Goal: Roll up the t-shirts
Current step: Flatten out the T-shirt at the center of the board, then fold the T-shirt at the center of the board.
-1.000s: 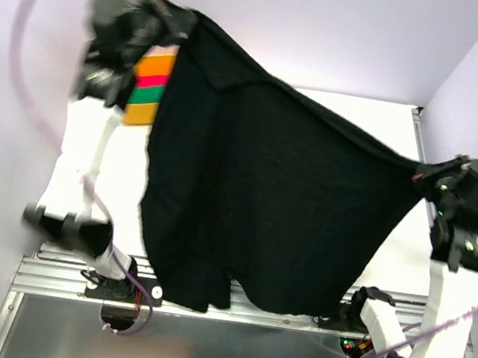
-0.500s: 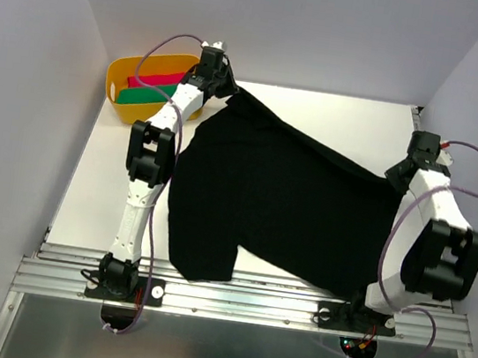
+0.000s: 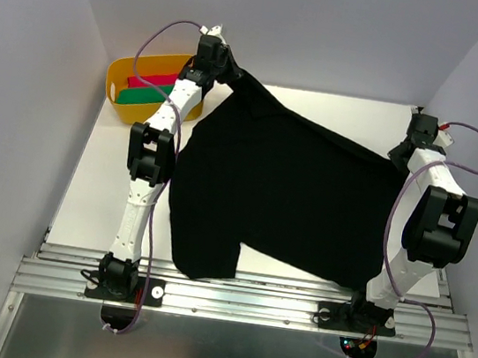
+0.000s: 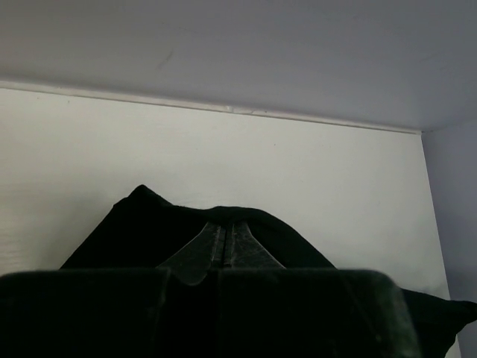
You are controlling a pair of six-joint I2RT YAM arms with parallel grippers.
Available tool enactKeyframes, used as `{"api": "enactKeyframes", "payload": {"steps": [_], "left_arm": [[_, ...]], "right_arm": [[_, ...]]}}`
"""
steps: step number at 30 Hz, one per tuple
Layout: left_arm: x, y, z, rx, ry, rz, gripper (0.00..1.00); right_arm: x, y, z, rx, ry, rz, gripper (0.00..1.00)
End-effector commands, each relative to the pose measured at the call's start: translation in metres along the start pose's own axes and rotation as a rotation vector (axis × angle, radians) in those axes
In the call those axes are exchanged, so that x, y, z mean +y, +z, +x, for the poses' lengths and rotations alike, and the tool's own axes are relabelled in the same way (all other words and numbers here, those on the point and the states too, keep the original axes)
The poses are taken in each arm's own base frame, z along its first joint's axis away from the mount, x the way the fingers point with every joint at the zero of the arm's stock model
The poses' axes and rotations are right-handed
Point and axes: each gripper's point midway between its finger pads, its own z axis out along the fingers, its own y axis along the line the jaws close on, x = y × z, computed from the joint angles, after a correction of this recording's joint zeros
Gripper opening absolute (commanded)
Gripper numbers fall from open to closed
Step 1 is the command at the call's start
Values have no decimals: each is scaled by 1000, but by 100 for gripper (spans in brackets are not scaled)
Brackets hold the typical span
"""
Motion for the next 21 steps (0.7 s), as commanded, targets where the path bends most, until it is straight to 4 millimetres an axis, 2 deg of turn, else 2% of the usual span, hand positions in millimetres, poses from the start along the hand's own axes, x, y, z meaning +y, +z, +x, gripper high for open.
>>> {"api": "enactKeyframes", "payload": {"steps": [1, 4, 8, 9, 10, 11, 15, 18, 19, 20, 21], "left_arm": [[-27, -31, -54, -109, 59, 49, 0], [-20, -41, -41, -52, 58, 12, 0], [-23, -78, -20, 20, 67, -24, 0], [-23, -84, -18, 27, 76, -30, 0], [-30, -98, -23, 17, 82, -29, 0], [-22, -101, -9, 53, 78, -54, 0], [-18, -123, 1, 100, 75, -108, 0], [-5, -141, 24, 160, 65, -155, 0], [-2, -145, 30, 168, 56, -162, 0], [4, -155, 44, 194, 45, -173, 0], [5, -158, 47, 191, 43, -168, 0]], "right_arm": [[15, -10, -29, -82, 3, -52, 1], [13, -14, -16, -42, -20, -76, 1], [2, -23, 2, 8, -47, -79, 1], [0, -28, 3, 12, -49, -84, 1], [-5, -29, 13, 41, -57, -81, 1], [-7, -30, 18, 54, -58, -83, 1], [-19, -41, 38, 101, -49, -88, 1], [-24, -55, 47, 117, -44, -118, 1], [-26, -57, 50, 122, -41, -120, 1], [-29, -60, 52, 125, -39, -118, 1], [-34, -60, 60, 138, -37, -107, 1]]}}
